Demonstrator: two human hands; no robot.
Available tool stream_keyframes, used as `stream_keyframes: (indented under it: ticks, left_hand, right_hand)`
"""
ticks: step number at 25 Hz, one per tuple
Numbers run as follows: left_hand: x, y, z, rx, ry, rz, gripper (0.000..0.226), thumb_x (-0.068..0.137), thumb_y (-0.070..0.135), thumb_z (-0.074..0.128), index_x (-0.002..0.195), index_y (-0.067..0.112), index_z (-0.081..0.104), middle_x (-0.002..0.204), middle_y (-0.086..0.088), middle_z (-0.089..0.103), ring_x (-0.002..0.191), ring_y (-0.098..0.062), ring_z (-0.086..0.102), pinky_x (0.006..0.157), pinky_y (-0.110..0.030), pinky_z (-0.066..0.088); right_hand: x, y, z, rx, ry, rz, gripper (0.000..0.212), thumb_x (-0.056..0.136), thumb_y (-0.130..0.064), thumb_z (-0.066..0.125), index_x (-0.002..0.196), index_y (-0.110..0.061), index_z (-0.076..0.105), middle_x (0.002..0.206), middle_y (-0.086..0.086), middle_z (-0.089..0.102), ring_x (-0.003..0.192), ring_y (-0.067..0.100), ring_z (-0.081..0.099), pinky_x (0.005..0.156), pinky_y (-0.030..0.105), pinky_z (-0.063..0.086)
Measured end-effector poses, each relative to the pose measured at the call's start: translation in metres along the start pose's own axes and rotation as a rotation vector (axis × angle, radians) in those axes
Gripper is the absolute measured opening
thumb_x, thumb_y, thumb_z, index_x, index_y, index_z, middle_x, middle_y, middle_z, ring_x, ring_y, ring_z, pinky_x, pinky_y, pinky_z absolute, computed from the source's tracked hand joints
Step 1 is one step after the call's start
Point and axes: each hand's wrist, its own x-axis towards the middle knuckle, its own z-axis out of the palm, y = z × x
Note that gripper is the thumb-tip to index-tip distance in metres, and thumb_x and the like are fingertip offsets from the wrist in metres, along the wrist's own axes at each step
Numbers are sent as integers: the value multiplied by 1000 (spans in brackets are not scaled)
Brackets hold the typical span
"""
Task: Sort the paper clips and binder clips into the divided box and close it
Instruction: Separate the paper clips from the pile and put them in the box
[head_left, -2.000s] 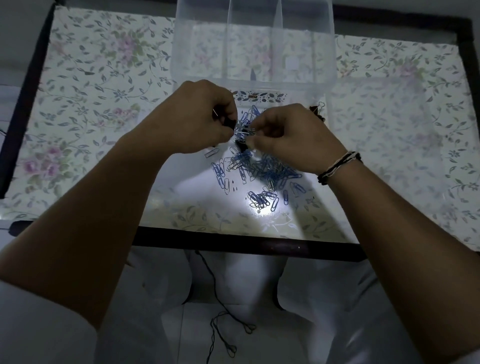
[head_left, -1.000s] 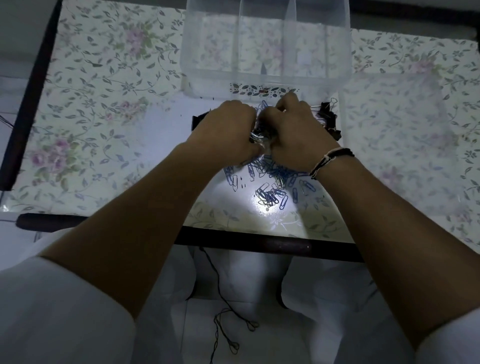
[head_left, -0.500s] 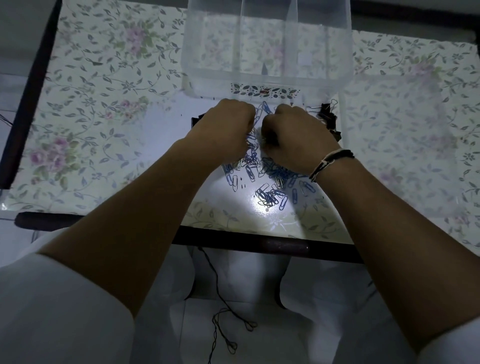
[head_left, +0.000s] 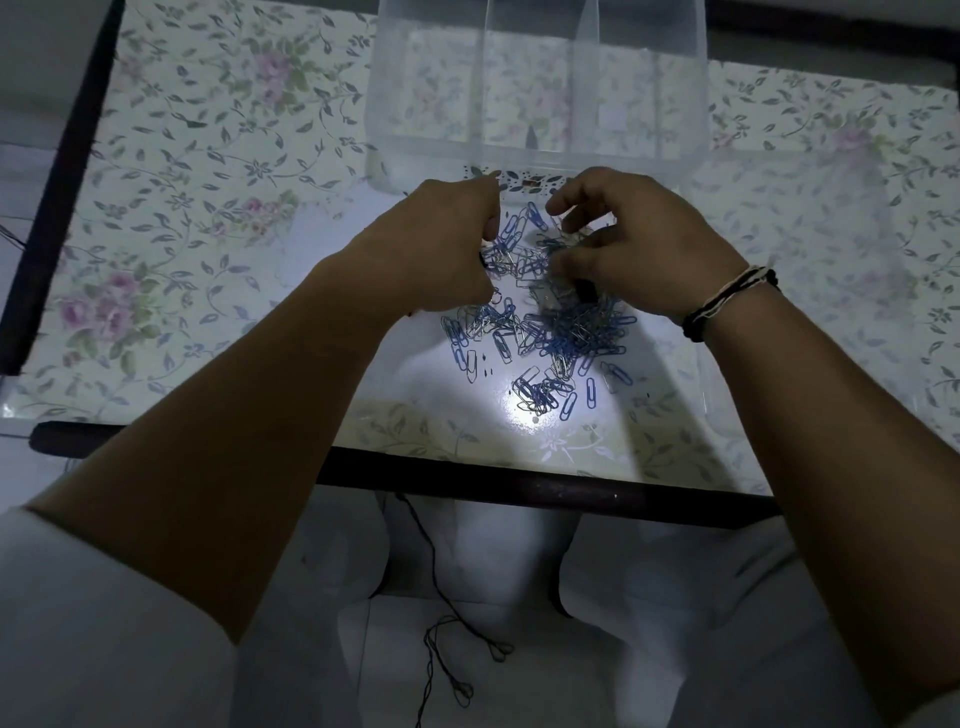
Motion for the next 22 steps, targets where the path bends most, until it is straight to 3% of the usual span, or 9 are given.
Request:
stream_keyframes:
  ticks: [3,5,7,9,12,15,18,20,22]
  left_hand:
    - [1,-1,2,6,-19,-17,41,74,9,76,109,11,55,103,-8,63,61,-9,49,44,-22,35]
    - [1,-1,2,19,0,-10,36,78,6,72,110,10,56,104,-8,63,62,-10,48,44,-22,32]
    - [3,-2,2,32,21,-3,34,80,3,68,111,12,57,105,-7,64,68,-18,54,44,-23,34]
    - [4,-4,2,32,29,-1,36,79,1,67,111,15,58,104,-7,65,75,-23,60,43,-25,43]
    - [4,-7,6,39,37,22,33,76,6,67,108,13,60,99,-7,67,78,-24,61,58,-35,56]
    - [6,-3,19,67,96,75,30,79,25,74,102,9,63,96,-8,66,86,-24,60,72,-37,52]
    - [11,4,34,98,144,72,34,83,37,73,103,12,64,98,-7,60,85,-21,52,69,-33,40]
    - [14,8,39,132,162,69,33,86,37,71,106,12,66,104,-10,56,89,-23,51,70,-32,36]
    - [13,12,41,165,171,57,32,85,33,70,106,9,67,109,-13,52,95,-28,55,70,-35,42]
  right_hand:
    - [-1,2,-6,-133,7,-49,31,84,-22,75,113,-24,67,113,-6,65,88,14,67,77,25,46]
    - [-6,2,-8,-341,-105,-137,25,83,-28,75,106,-22,69,100,-5,68,88,16,66,75,24,44]
    - [-9,2,1,-473,-216,-184,33,77,-39,78,103,-21,69,93,-2,70,86,21,65,76,31,52]
    - [-7,4,13,-541,-221,-186,35,75,-43,77,100,-20,68,91,2,69,84,26,63,75,39,55]
    - [-2,6,22,-551,-214,-185,18,79,-29,69,91,-16,66,85,6,66,79,30,62,70,40,55]
    - [-4,0,10,-495,-252,-132,7,81,-17,66,88,-15,67,79,2,64,78,26,60,63,29,46]
    - [-10,0,-11,-460,-148,-150,9,85,-13,63,91,-15,70,82,3,64,77,23,55,66,26,37]
    - [-10,9,-24,-459,-44,-96,12,87,-14,66,96,-15,72,90,8,68,80,23,56,71,26,38]
    - [-7,24,-35,-474,38,6,15,85,-18,69,99,-16,72,98,11,72,87,29,62,74,31,46]
